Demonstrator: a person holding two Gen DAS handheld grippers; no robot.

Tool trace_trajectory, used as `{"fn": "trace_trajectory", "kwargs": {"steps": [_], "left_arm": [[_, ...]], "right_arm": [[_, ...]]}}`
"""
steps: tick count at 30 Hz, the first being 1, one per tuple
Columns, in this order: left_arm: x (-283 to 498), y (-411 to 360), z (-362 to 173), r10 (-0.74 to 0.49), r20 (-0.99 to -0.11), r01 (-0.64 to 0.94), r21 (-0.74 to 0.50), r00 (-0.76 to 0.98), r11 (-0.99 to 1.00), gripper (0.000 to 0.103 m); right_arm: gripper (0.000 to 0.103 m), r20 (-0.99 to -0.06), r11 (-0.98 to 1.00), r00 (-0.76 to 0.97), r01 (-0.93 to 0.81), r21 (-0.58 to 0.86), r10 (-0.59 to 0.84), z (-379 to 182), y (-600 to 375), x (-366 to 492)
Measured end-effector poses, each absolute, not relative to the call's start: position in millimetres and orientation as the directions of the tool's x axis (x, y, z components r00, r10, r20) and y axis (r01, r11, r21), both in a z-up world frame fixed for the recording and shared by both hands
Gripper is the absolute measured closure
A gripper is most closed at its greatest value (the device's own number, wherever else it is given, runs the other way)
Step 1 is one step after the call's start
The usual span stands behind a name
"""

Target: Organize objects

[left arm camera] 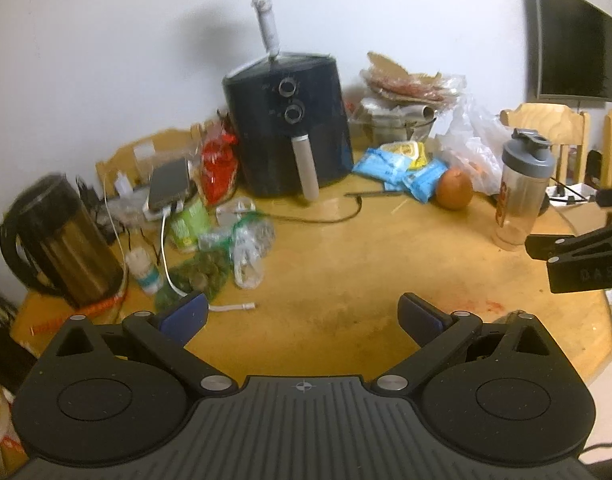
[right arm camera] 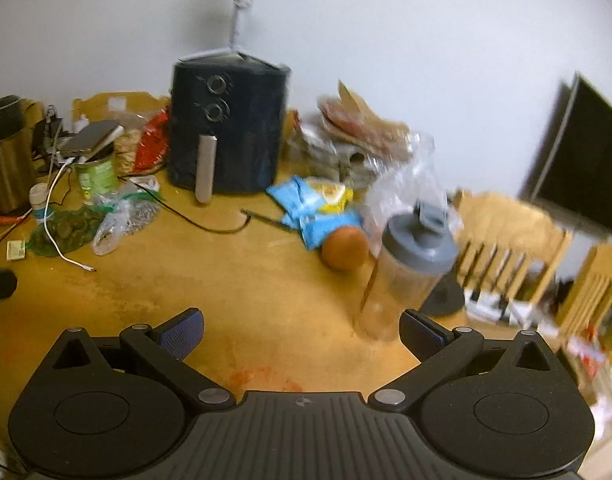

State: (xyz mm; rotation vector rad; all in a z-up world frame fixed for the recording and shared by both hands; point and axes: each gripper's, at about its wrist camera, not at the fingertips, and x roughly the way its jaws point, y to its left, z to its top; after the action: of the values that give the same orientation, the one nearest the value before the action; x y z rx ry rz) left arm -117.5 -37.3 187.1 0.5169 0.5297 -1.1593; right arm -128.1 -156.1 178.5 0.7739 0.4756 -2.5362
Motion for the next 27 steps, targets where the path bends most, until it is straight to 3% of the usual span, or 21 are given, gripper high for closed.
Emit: {"fn": "trace_trajectory", "kwargs": {"steps": [4, 13, 27], "left_arm": [[-107.3, -39.7, 183.4, -0.661, -0.695, 0.941, 0.064, 0.281, 0.333, 0.0], [-91.9, -41.3, 167.2, -0.567, -0.808, 0.945, -0.04, 0.159, 0.323, 0.0], [-93.4, -40.9, 127.4, -0.358, -0.933, 0.947, -0.155, -0.047, 0.28, 0.0]], "right_arm": [[0.0, -0.668, -0.898, -0.698, 0.429, -0.101, -0.258, 175.5, -152.1, -138.3], [0.0, -0.866, -0.888, -0.447, 0.46, -0.008, -0.224, 152.3, -159.8, -152.5], [0.0, -0.973, -0.877, -0.182, 0.478, 0.039, -0.143, 114.2, -175.6, -137.9]]}}
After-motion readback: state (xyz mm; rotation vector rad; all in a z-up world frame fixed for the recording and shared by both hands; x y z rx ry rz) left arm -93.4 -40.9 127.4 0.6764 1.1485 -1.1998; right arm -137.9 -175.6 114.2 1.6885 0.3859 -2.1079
